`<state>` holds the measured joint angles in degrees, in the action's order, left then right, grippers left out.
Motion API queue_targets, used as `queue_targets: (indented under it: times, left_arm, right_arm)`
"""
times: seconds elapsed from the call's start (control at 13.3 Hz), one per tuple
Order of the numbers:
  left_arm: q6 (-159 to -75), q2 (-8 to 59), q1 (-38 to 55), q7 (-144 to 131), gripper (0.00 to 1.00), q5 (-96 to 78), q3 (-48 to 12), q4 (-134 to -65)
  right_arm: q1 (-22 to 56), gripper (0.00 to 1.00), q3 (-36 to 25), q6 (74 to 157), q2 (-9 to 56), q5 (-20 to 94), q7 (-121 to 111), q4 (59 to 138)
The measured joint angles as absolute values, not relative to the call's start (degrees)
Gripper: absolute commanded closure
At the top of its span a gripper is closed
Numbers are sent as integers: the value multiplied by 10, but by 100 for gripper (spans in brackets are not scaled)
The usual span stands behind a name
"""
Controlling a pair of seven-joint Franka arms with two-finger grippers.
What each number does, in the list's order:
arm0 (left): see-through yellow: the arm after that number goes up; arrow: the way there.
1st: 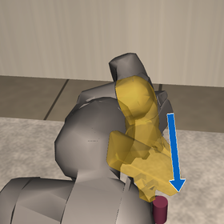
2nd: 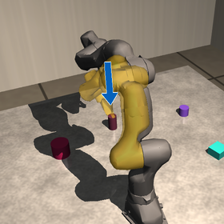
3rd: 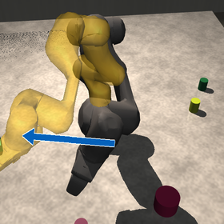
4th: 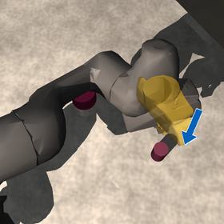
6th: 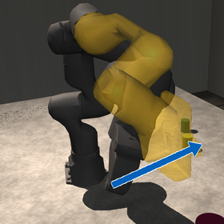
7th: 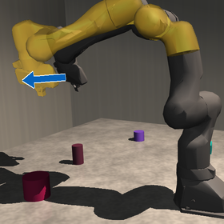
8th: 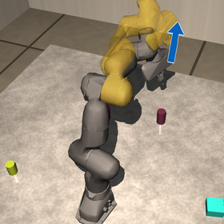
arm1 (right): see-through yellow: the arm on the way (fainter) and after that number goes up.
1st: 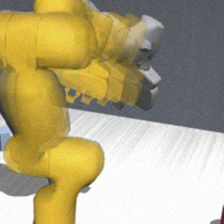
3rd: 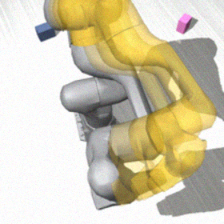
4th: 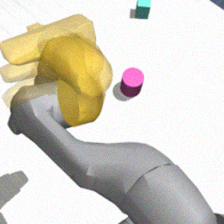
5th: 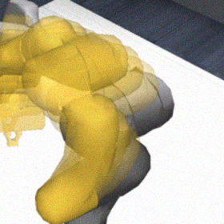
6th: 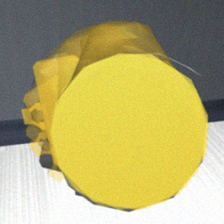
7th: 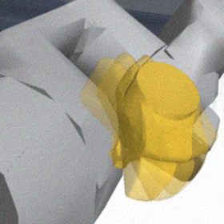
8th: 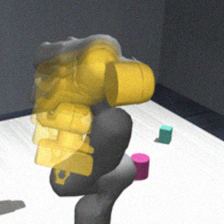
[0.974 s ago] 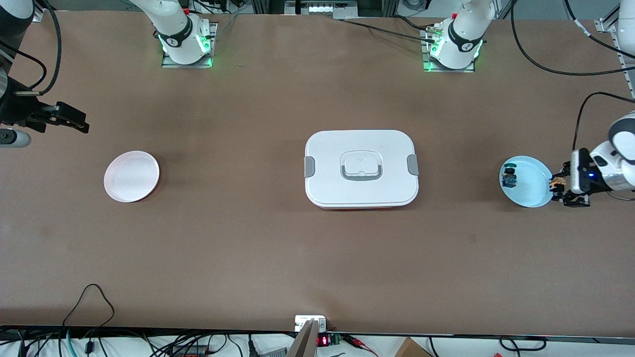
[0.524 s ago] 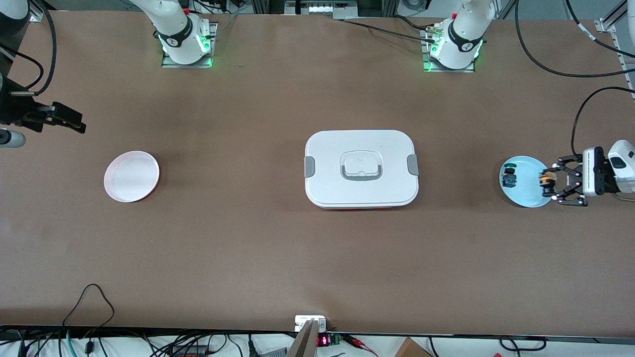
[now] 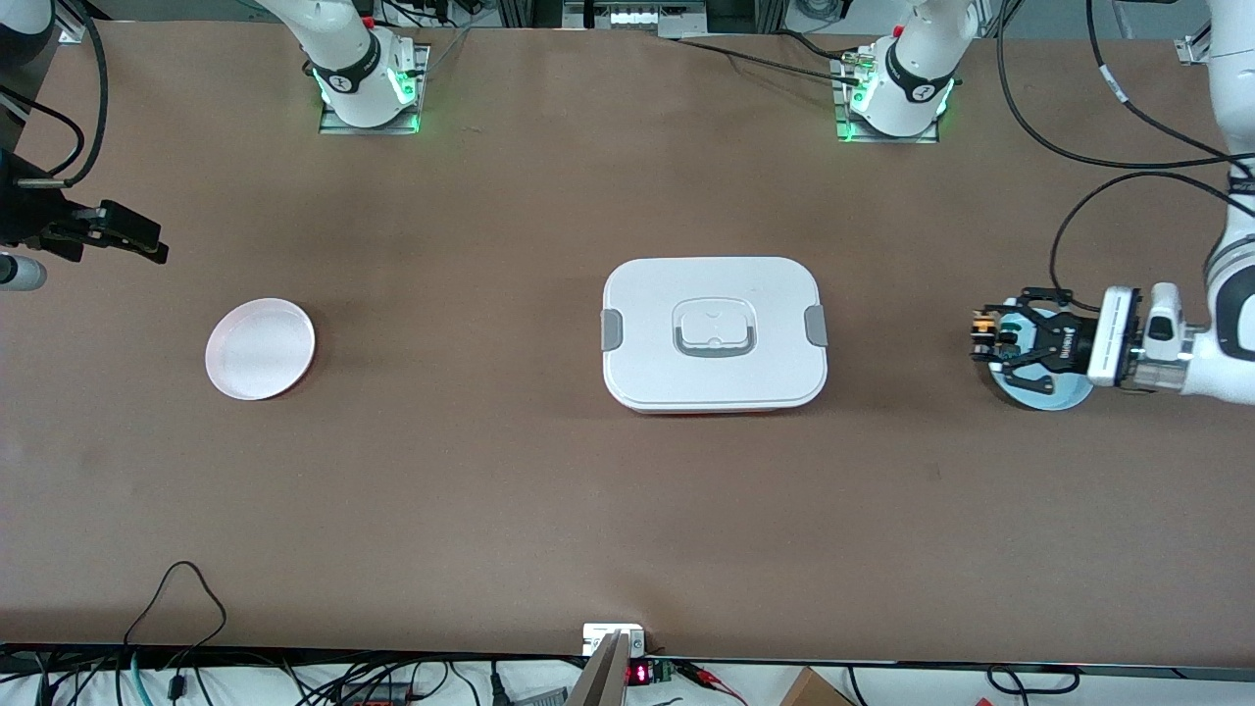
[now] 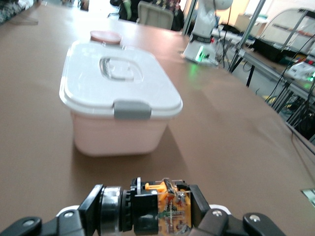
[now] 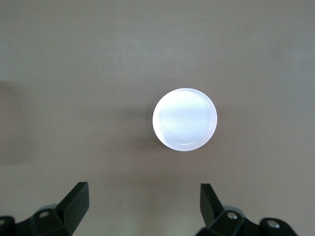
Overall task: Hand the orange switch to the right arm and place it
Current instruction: 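Lift the orange switch with the left gripper toward the white box, then hold the switch up with the left gripper while the right gripper approaches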
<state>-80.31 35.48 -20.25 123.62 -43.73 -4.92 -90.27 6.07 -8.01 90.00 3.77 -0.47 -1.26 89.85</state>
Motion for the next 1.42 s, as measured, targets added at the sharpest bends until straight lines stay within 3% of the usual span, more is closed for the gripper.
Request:
queue_targets:
  times: [0.45, 0.75, 1.05, 1.42]
  left_arm:
    - [-801, 378, -177, 1236, 100, -618, -131, -902]
    - [-820, 368, -134, 1236, 100, -667, -143, -888]
    - [-885, 349, -125, 1212, 100, -681, -205, -897]
    - [-959, 294, -122, 1186, 100, -794, -266, -998]
  right_arm:
    - [61, 0, -78, 899, 40, 17, -13, 899]
    - [71, 0, -72, 865, 46, 168, -21, 899]
    - [108, 0, -69, 859, 66, 332, -22, 899]
    - [111, 0, -72, 854, 134, 571, -23, 905]
